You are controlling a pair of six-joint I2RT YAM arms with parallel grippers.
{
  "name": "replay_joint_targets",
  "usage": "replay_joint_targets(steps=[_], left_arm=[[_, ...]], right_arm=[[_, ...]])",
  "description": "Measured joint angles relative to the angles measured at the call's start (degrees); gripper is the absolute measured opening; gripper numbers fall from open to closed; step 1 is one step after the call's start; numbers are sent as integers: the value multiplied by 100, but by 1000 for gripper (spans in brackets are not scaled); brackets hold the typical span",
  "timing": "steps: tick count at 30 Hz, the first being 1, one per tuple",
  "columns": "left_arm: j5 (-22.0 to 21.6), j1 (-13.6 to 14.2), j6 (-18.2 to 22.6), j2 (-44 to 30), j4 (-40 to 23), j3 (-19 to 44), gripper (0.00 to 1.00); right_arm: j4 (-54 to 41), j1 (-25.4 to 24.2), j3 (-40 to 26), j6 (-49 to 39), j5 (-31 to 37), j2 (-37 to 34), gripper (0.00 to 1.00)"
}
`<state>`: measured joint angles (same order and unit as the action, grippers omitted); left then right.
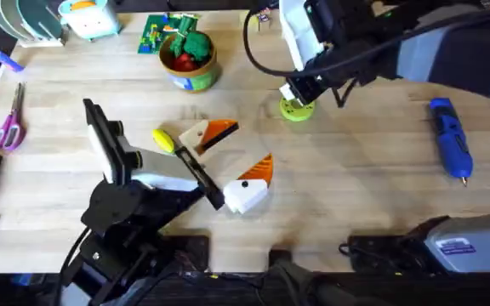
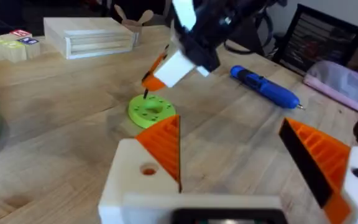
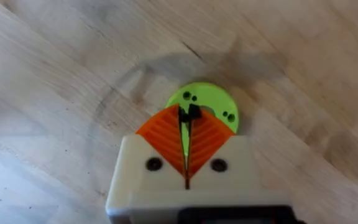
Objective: Pick up the gripper from the table and insert it into the empty holder that is missing its gripper. Then pick up a screw, insert it into the mounting hole, and use the screwdriver to tighten it. Finally, clean up the table by picking up the vegetable and placing it into the bucket.
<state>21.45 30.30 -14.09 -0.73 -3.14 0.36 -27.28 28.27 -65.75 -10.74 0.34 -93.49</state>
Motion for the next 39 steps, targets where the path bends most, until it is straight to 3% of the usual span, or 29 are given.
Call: replay_joint_targets(steps=[9, 16, 26, 39], left_arm=[[0, 0, 20, 0, -2, 0, 992], [48, 0, 393, 0, -2, 0, 993], [149, -1, 731, 0, 1, 0, 993], [195, 0, 769, 0, 4, 0, 993]], right_arm=[[-1513, 202, -941, 0, 1, 724, 8], [-2041, 1131, -1592, 0, -1, 763, 8], [-2145, 2439, -2227, 145, -275, 763, 8], [-1903, 2723, -2252, 610, -940, 722, 7]])
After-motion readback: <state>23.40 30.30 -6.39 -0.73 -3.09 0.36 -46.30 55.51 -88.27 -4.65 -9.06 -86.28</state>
